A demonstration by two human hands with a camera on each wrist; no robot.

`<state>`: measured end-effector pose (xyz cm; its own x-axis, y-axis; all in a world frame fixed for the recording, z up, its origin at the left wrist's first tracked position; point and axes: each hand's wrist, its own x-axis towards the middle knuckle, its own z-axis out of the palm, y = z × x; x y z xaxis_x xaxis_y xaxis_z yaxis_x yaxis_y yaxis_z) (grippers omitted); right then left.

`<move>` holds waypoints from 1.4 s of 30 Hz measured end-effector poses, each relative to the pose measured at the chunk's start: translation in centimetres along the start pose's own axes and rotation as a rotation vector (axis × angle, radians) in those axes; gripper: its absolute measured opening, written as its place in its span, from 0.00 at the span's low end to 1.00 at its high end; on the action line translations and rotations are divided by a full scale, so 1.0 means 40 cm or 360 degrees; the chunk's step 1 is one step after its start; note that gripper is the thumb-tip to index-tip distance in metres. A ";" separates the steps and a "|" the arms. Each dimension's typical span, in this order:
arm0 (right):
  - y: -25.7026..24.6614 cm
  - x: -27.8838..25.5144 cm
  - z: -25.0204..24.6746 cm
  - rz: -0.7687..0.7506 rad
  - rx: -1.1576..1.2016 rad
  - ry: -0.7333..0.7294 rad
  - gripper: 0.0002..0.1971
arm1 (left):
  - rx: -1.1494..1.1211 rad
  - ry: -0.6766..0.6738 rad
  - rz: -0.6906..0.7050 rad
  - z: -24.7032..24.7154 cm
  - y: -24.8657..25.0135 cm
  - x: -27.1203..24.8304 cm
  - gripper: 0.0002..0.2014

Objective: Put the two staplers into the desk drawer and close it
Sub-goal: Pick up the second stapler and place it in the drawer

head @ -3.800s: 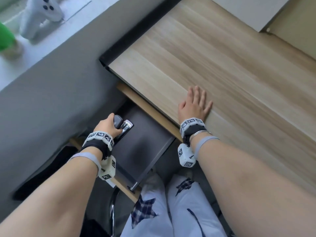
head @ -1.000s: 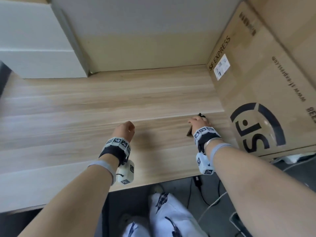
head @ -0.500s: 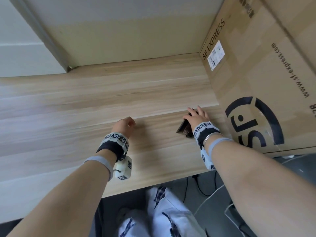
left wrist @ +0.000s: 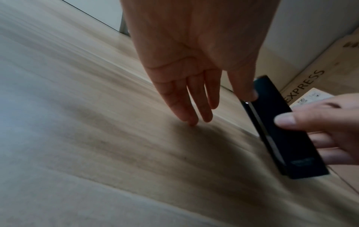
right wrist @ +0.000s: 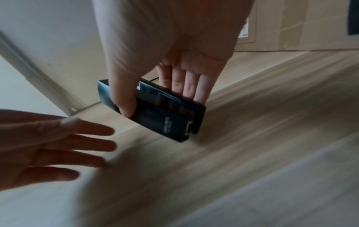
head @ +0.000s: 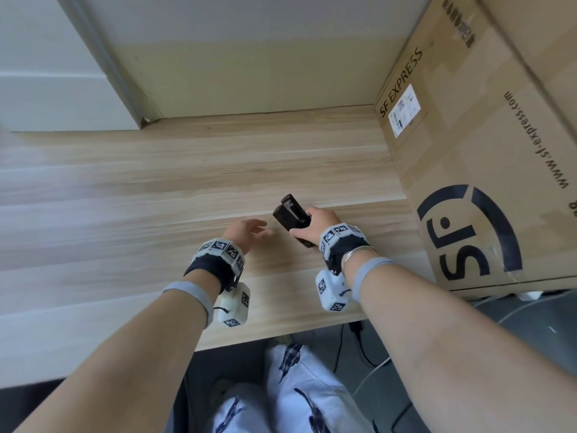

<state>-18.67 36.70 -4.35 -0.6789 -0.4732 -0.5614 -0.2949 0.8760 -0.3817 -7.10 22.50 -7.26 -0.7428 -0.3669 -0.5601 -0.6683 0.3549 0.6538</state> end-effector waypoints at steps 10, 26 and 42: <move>-0.179 -0.064 0.117 -0.0321 0.0280 -0.0195 0.25 | -0.0897 0.0253 -0.0265 -0.041 -0.047 -0.073 0.23; -0.361 -0.100 0.331 -0.0590 -0.0393 -0.0033 0.18 | -0.0372 0.0584 -0.0523 -0.193 -0.373 -0.364 0.22; -0.478 -0.141 0.634 -0.0689 -0.0467 0.0311 0.27 | -0.0507 0.0805 -0.0873 -0.118 -0.727 -0.670 0.17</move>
<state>7.84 20.24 -12.50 -0.5579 -0.7940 -0.2415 -0.7305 0.6079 -0.3112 32.45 17.96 -8.86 -0.1534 -0.7889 -0.5951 -0.8314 -0.2224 0.5092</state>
